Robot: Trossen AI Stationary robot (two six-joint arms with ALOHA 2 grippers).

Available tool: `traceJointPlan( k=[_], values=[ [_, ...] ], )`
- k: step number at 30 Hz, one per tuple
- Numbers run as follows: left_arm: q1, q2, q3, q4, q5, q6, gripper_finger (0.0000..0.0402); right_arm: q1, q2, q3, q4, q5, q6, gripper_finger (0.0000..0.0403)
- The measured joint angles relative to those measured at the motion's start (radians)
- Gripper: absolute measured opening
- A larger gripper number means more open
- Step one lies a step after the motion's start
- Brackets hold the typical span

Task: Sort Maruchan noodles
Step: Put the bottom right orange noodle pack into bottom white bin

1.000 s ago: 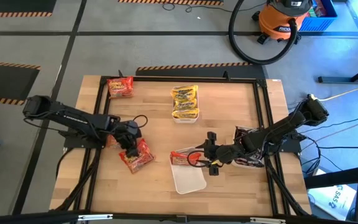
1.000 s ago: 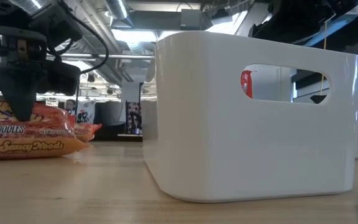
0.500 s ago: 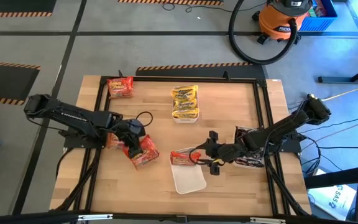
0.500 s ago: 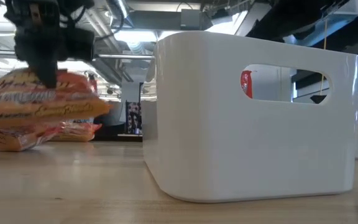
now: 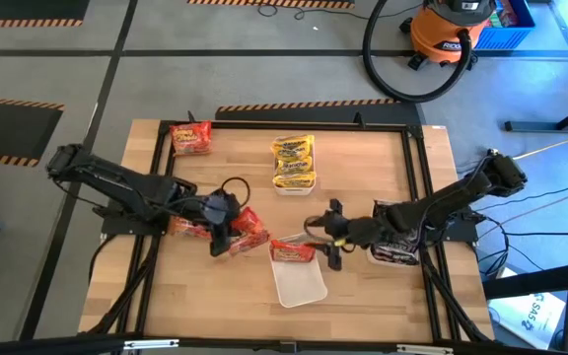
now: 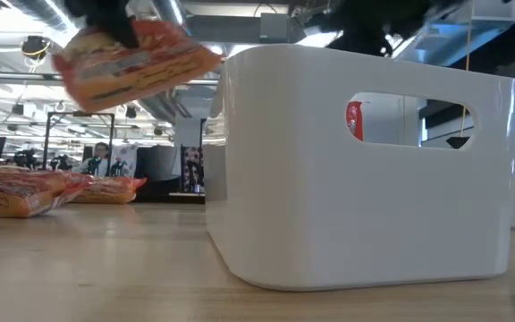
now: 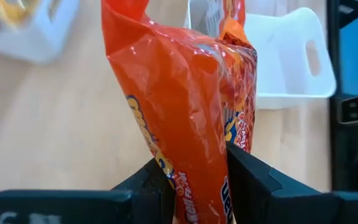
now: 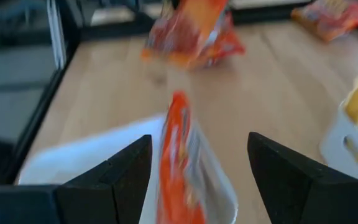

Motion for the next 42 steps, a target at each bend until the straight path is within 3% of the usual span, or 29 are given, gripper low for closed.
traceJointPlan(
  k=[5,16,23,29,36,42],
  values=[
    [-0.031,0.128,0.150,-0.066,-0.135,0.123,0.0111,-0.053,0.021,0.001,0.147,-0.015,-0.001,0.0243],
    [-0.023,0.332,0.404,-0.159,-0.208,0.323,0.0111,-0.128,0.108,0.002,0.358,-0.138,0.052,0.0258],
    [-0.009,0.342,0.434,-0.166,-0.233,0.346,0.0111,-0.129,0.163,0.002,0.413,-0.147,0.090,0.0327],
    [0.013,0.342,0.434,-0.161,-0.235,0.346,0.0111,-0.138,0.219,0.017,0.473,-0.112,0.083,0.0346],
    [0.015,0.342,0.434,-0.128,-0.223,0.369,0.0111,-0.165,0.289,0.063,0.473,-0.118,0.068,0.0341],
    [0.016,0.342,0.434,-0.118,-0.229,0.376,0.0112,-0.169,0.294,0.076,0.473,-0.134,0.023,0.0267]
  ],
)
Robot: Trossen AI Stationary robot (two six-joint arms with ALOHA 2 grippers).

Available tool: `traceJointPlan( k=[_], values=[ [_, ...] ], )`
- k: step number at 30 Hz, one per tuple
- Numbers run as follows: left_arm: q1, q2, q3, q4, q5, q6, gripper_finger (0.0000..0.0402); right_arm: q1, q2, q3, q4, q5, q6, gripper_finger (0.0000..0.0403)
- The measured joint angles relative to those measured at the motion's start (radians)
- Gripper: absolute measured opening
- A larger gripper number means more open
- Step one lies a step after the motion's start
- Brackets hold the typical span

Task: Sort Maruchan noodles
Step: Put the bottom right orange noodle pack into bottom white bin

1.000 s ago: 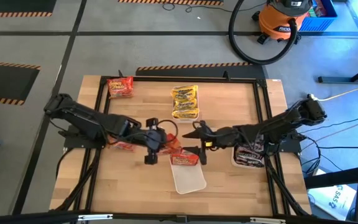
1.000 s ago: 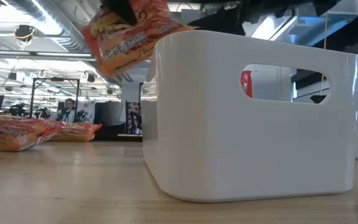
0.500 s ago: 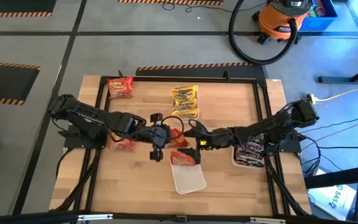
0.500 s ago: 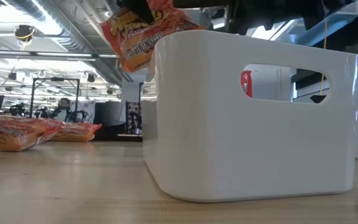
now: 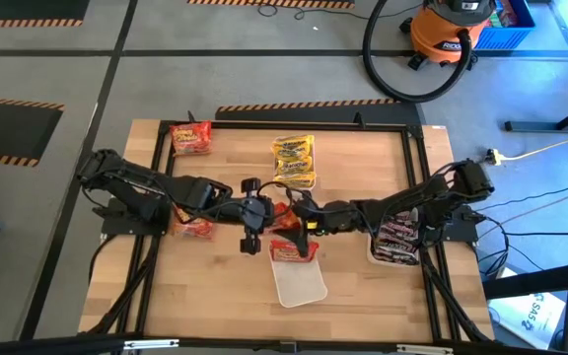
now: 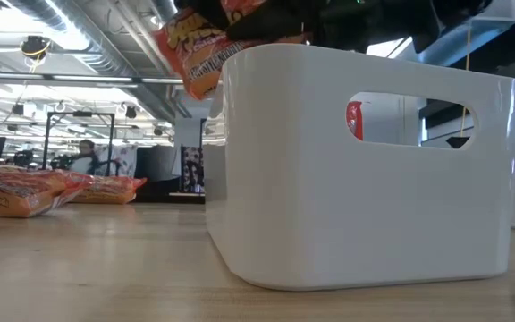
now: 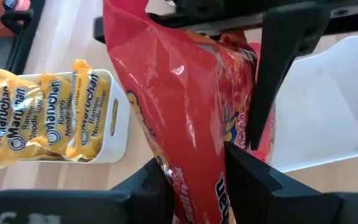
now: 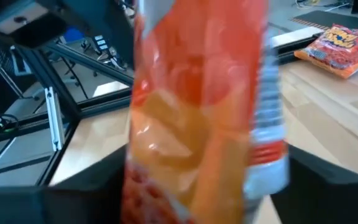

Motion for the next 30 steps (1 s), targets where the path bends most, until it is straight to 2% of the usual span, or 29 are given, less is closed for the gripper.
traceJointPlan(
  k=[6,9,15,20,23,26,30],
  values=[
    [0.000,0.000,0.000,0.005,-0.019,0.014,0.0114,0.000,0.000,0.000,-0.003,-0.001,-0.026,0.0159],
    [0.001,0.000,-0.001,0.008,-0.026,0.014,0.0118,0.001,0.000,0.000,-0.003,0.000,-0.034,0.0130],
    [0.001,0.000,0.041,-0.048,-0.011,-0.003,0.0132,0.001,-0.004,0.000,0.000,-0.001,-0.063,0.0135],
    [-0.011,-0.031,0.137,-0.204,-0.025,-0.037,0.0131,0.001,-0.068,-0.001,-0.110,0.022,-0.106,0.0118],
    [-0.029,-0.095,0.146,-0.222,-0.029,-0.056,0.0133,0.001,-0.125,-0.001,-0.187,0.047,-0.113,0.0107],
    [-0.048,-0.181,0.090,-0.214,-0.046,-0.068,0.0131,0.001,-0.178,-0.007,-0.270,0.055,-0.126,0.0104],
    [-0.075,-0.346,-0.098,-0.089,-0.120,-0.111,0.0130,0.001,-0.247,-0.014,-0.307,0.063,-0.138,0.0103]
  ],
)
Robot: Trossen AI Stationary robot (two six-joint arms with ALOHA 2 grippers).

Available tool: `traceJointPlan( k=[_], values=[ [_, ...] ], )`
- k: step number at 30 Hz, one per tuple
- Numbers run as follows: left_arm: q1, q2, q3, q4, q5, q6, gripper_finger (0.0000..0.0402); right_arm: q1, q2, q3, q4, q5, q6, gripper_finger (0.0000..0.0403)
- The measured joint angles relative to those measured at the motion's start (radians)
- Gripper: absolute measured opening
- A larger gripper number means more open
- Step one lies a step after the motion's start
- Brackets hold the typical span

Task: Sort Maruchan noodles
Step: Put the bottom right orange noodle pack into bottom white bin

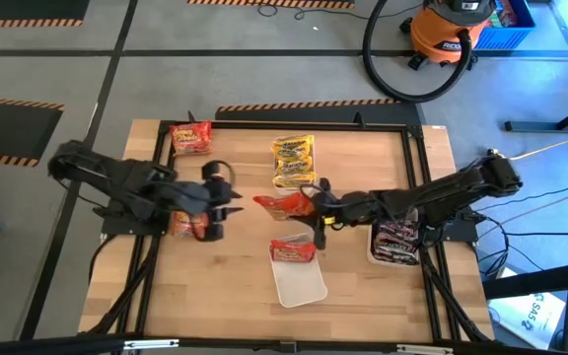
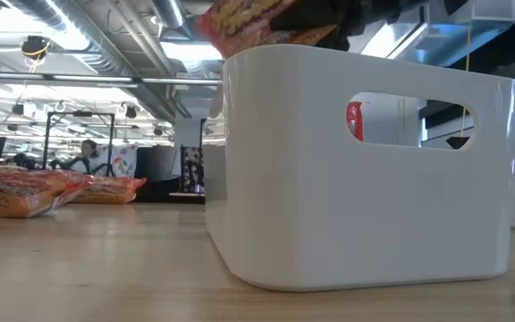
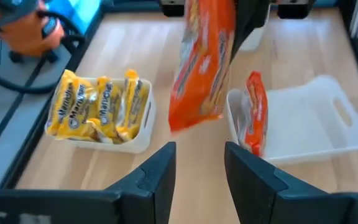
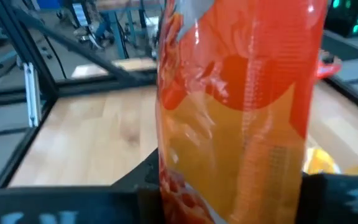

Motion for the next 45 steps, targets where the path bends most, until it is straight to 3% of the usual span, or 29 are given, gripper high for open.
traceJointPlan(
  k=[7,12,19,31,35,39,45],
  values=[
    [-0.009,-0.234,-0.422,0.495,-0.006,-0.003,0.0129,-0.024,-0.055,-0.043,0.051,0.004,-0.047,0.0103],
    [-0.007,-0.258,-0.576,0.715,-0.010,0.010,0.0129,-0.058,-0.055,-0.043,0.075,-0.065,-0.046,0.0103],
    [0.018,-0.237,-0.594,0.770,-0.029,-0.019,0.0152,-0.073,-0.054,-0.044,0.103,-0.103,-0.062,0.0103],
    [0.171,-0.166,-0.594,0.889,0.161,-0.060,0.0294,-0.072,-0.054,-0.044,0.118,-0.118,-0.096,0.0103],
    [0.181,-0.125,-0.594,0.896,0.229,-0.030,0.0303,-0.072,-0.054,-0.044,0.121,-0.135,-0.096,0.0103],
    [0.177,-0.083,-0.594,0.927,0.233,-0.027,0.0298,-0.072,-0.053,-0.044,0.132,-0.135,-0.091,0.0103],
    [0.160,-0.056,-0.594,0.972,0.247,-0.029,0.0295,-0.072,0.004,-0.043,0.302,-0.205,-0.090,0.0103]
  ],
)
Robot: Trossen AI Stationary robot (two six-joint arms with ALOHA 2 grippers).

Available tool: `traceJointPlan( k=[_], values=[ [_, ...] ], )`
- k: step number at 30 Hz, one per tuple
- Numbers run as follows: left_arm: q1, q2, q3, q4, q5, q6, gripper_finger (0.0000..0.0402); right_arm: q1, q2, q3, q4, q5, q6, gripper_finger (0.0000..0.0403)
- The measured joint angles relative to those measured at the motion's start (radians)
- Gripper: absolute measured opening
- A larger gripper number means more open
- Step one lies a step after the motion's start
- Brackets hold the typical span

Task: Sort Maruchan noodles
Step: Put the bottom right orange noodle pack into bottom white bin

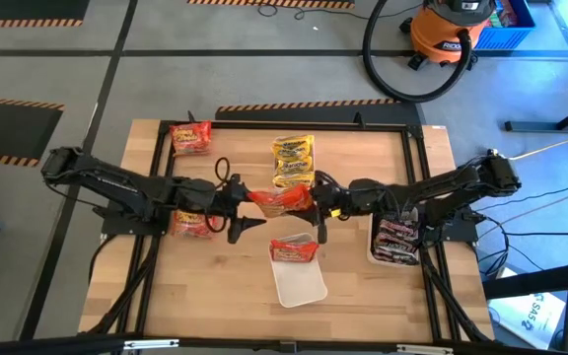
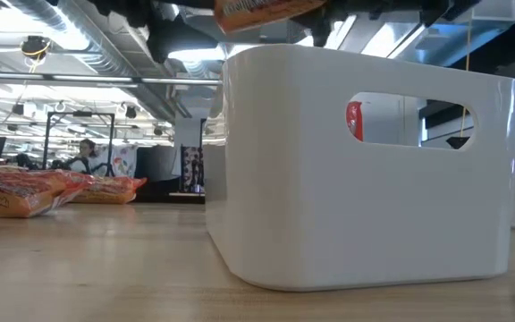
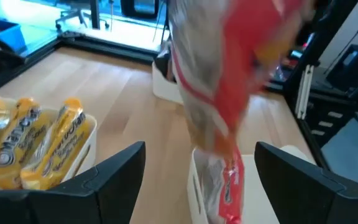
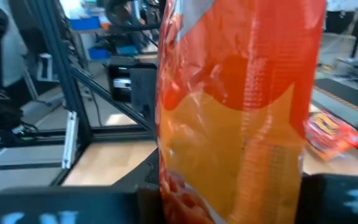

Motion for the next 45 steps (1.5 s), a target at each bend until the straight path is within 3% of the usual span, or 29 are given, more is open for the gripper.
traceJointPlan(
  k=[21,28,33,45],
  values=[
    [-0.002,0.008,0.000,0.211,-0.004,0.043,0.0295,0.000,0.173,0.000,0.431,-0.009,-0.010,0.0103],
    [-0.002,0.008,0.000,0.256,-0.014,0.057,0.0291,0.000,0.176,0.012,0.454,-0.008,-0.010,0.0104],
    [0.000,0.009,0.000,0.300,-0.003,0.080,0.0264,0.000,0.176,0.017,0.453,-0.008,-0.010,0.0104],
    [0.011,0.034,0.002,0.302,-0.003,0.085,0.0156,0.000,0.176,0.017,0.444,-0.002,-0.009,0.0107]
  ],
)
